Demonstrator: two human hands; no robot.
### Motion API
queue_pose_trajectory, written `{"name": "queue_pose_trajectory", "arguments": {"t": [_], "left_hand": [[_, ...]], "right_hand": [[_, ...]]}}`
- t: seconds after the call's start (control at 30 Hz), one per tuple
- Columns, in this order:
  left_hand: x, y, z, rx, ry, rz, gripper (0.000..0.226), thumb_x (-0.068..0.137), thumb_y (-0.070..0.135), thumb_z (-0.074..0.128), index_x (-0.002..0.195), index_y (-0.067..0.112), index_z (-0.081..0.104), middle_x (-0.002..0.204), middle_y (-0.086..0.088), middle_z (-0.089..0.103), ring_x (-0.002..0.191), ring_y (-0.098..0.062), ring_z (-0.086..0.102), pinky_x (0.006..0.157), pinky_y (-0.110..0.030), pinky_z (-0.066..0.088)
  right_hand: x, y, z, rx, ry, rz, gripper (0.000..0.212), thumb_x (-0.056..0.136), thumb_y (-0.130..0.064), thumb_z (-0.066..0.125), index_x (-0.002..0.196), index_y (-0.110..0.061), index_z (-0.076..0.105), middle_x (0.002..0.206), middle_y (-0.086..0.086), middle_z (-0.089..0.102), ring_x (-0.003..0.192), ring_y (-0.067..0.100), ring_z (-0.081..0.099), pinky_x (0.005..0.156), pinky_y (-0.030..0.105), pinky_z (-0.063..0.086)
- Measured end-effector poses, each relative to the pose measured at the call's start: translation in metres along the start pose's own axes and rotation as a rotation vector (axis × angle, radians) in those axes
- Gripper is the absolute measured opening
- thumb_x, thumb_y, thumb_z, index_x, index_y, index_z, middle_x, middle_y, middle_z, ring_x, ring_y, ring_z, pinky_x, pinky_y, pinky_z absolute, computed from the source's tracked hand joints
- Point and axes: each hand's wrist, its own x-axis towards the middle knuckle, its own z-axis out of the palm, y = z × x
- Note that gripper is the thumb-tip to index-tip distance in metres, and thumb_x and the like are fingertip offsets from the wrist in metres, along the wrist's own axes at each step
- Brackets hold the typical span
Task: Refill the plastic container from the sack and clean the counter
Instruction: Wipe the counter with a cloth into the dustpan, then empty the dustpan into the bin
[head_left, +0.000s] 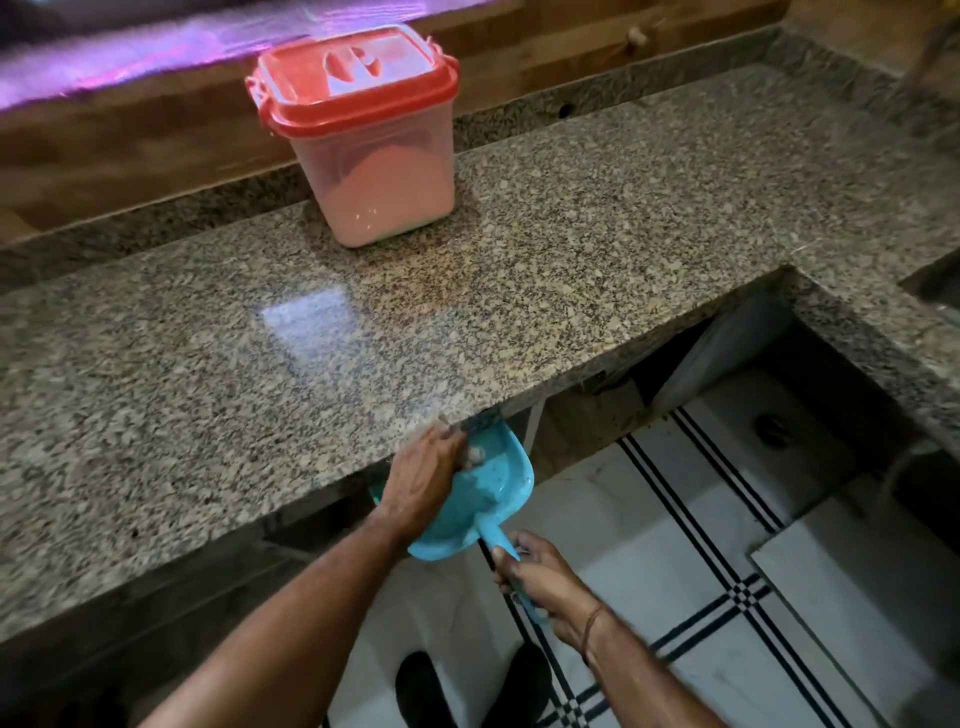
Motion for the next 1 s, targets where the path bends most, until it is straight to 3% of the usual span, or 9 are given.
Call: {"name": "queue_pose_trajectory", "arguments": {"t": [0.07, 0.2, 0.33, 0.43, 0.6, 0.73, 0.83, 0.93, 1.0], "left_hand": [[-0.013, -0.002, 0.003, -0.004, -0.025, -0.08, 0.022, 0.098, 0.039, 0.054, 0.091, 0.02, 0.061, 0.092, 0.002, 0.06, 0.085, -0.021, 0.058, 0.07, -0.034, 0.04], [-0.051, -0.01, 0.005, -0.041, 0.053, -0.226, 0.011, 0.092, 0.033, 0.059, 0.085, 0.026, 0.052, 0.087, 0.003, 0.06, 0.084, -0.026, 0.061, 0.066, -0.039, 0.042], [-0.093, -0.022, 0.003, -0.292, 0.238, -0.435, 0.016, 0.095, 0.043, 0.058, 0.101, 0.028, 0.062, 0.09, 0.007, 0.063, 0.08, -0.018, 0.06, 0.067, -0.039, 0.049], [-0.147, -0.05, 0.009, -0.497, 0.342, -0.617, 0.011, 0.095, 0.041, 0.06, 0.096, 0.03, 0.061, 0.09, 0.011, 0.065, 0.081, -0.013, 0.061, 0.062, -0.033, 0.045], [-0.299, -0.116, 0.022, -0.65, 0.482, -1.011, 0.014, 0.094, 0.039, 0.063, 0.096, 0.026, 0.065, 0.089, 0.007, 0.072, 0.084, -0.02, 0.066, 0.062, -0.03, 0.039], [-0.438, -0.153, 0.03, -0.663, 0.535, -1.239, 0.024, 0.094, 0.044, 0.059, 0.104, 0.024, 0.067, 0.096, 0.0, 0.074, 0.096, -0.03, 0.068, 0.068, -0.031, 0.042], [-0.531, -0.169, 0.031, -0.653, 0.624, -1.411, 0.022, 0.097, 0.037, 0.062, 0.109, 0.019, 0.068, 0.105, -0.008, 0.075, 0.102, -0.032, 0.068, 0.071, -0.032, 0.04], [-0.622, -0.173, 0.042, -0.68, 0.711, -1.598, 0.023, 0.096, 0.033, 0.063, 0.111, 0.016, 0.068, 0.108, -0.008, 0.075, 0.103, -0.032, 0.067, 0.079, -0.037, 0.047], [-0.671, -0.177, 0.056, -0.71, 0.749, -1.716, 0.029, 0.097, 0.034, 0.06, 0.118, 0.016, 0.066, 0.114, -0.009, 0.073, 0.107, -0.032, 0.067, 0.085, -0.039, 0.049]], "right_hand": [[-0.004, 0.005, 0.0, -0.028, -0.017, -0.012, 0.004, 0.101, -0.013, 0.058, 0.099, -0.011, 0.06, 0.076, 0.002, 0.059, 0.065, 0.009, 0.056, 0.065, 0.023, 0.049], [-0.018, 0.017, 0.008, -0.119, -0.05, -0.037, 0.004, 0.101, -0.01, 0.057, 0.1, -0.007, 0.058, 0.072, 0.002, 0.057, 0.063, 0.01, 0.053, 0.059, 0.019, 0.046], [-0.033, 0.03, 0.024, -0.225, -0.11, -0.034, 0.007, 0.101, -0.014, 0.059, 0.1, -0.007, 0.059, 0.078, 0.004, 0.057, 0.07, 0.012, 0.054, 0.065, 0.024, 0.047], [-0.045, 0.04, 0.054, -0.341, -0.202, -0.008, 0.019, 0.101, -0.023, 0.059, 0.108, -0.005, 0.061, 0.084, 0.004, 0.061, 0.073, 0.01, 0.057, 0.069, 0.024, 0.049], [-0.063, 0.075, 0.141, -0.544, -0.392, -0.003, 0.019, 0.1, -0.03, 0.061, 0.105, -0.012, 0.064, 0.081, 0.001, 0.067, 0.071, 0.009, 0.06, 0.069, 0.029, 0.046], [-0.09, 0.112, 0.229, -0.647, -0.525, -0.001, 0.018, 0.101, -0.022, 0.061, 0.106, -0.005, 0.062, 0.075, 0.001, 0.066, 0.062, 0.006, 0.059, 0.059, 0.02, 0.045], [-0.11, 0.138, 0.294, -0.742, -0.635, 0.033, 0.026, 0.099, -0.026, 0.064, 0.109, -0.002, 0.062, 0.074, -0.001, 0.067, 0.064, 0.007, 0.06, 0.061, 0.023, 0.046], [-0.134, 0.164, 0.36, -0.883, -0.769, 0.004, 0.037, 0.085, -0.039, 0.071, 0.097, -0.005, 0.062, 0.068, 0.001, 0.066, 0.06, 0.012, 0.058, 0.056, 0.025, 0.043], [-0.145, 0.181, 0.401, -0.943, -0.858, -0.007, 0.032, 0.079, -0.039, 0.065, 0.092, -0.011, 0.059, 0.066, 0.002, 0.065, 0.059, 0.014, 0.056, 0.053, 0.026, 0.041]]}}
